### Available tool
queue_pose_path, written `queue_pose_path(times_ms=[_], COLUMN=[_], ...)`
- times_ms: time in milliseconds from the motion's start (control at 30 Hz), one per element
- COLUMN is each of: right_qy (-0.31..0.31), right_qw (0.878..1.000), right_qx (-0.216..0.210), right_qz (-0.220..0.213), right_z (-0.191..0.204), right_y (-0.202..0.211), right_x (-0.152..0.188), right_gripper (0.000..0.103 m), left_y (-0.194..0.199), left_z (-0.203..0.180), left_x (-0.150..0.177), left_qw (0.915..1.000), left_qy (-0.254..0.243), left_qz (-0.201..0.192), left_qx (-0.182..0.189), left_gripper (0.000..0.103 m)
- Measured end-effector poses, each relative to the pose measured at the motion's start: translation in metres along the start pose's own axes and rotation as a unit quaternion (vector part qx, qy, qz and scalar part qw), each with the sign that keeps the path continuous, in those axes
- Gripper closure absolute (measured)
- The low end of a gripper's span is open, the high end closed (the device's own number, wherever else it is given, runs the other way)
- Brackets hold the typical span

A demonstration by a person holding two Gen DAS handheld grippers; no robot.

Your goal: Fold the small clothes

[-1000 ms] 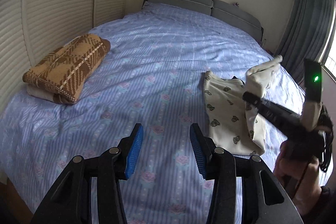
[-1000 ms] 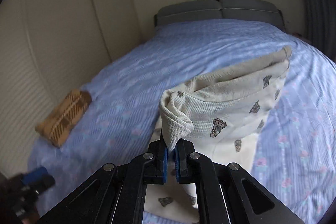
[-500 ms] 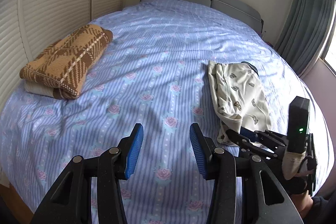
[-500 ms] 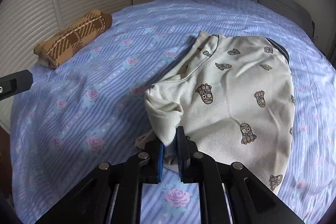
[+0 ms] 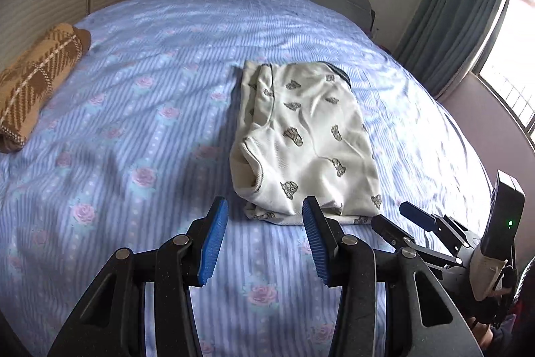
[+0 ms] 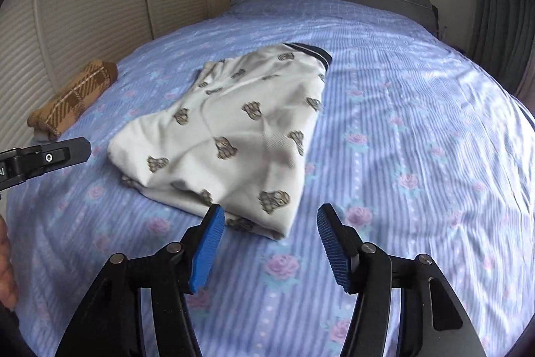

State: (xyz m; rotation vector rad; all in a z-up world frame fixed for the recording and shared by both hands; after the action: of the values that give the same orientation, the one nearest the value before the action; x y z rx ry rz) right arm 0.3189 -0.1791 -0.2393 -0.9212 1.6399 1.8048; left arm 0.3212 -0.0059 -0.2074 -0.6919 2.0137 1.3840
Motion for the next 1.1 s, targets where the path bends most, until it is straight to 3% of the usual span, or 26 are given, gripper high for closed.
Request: queue_pose_path(times_ms=[100, 267, 533, 733, 900, 1100], right_qy=[-0.002, 0.028, 0.006, -0.031, -0.016, -0.094], right_qw=[1.000, 0.999, 0.997, 0.998, 0.999, 0.993], right_qx=[-0.007, 0.021, 0.073, 0.058, 0.050, 0.067], right_qz=[0.012, 0.017, 0.012, 0.000, -0.005, -0.014], right_z=[-0.003, -0.005, -0.033, -0.034, -0.018, -0.053], right_y=[-0.008, -0.018, -0.017, -0.014, -0.023, -0.023], right_x=[0.005, 0.008, 0.007, 0.006, 0.002, -0.001], right_gripper=[0.044, 0.044, 0.044, 0.044, 0.044, 0.044], left_y=[-0.013, -0.034, -0.051, -0.050, -0.051, -0.057], left_z=[-0.007, -0.003, 0.012, 0.025, 0.025, 0.033], left_x=[0.013, 0.024, 0.024, 0.020, 0.014, 0.011], left_qw=[0.9998, 0.9987, 0.9980, 0.9984, 0.9986, 0.9978], left_qy=[-0.010, -0.025, -0.026, -0.005, 0.003, 0.001], left_qz=[0.015, 0.035, 0.038, 0.029, 0.020, 0.018], left_qx=[-0.005, -0.026, -0.043, -0.049, -0.049, -0.063], left_gripper=[0.057, 0.057, 0.057, 0.057, 0.057, 0.055])
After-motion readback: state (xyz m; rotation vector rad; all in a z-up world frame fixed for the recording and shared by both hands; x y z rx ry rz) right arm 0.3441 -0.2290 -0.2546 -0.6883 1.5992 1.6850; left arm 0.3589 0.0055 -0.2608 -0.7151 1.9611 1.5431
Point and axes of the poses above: each gripper's, at about its wrist camera, not at the fingertips, and y roughly against the way its jaws point, z to its left, x to its underside, the point moved 10 cm from there along -y, roughly the way its jaws point, and after that the axes turned 7 degrees about -z, right-handed, at the moved point
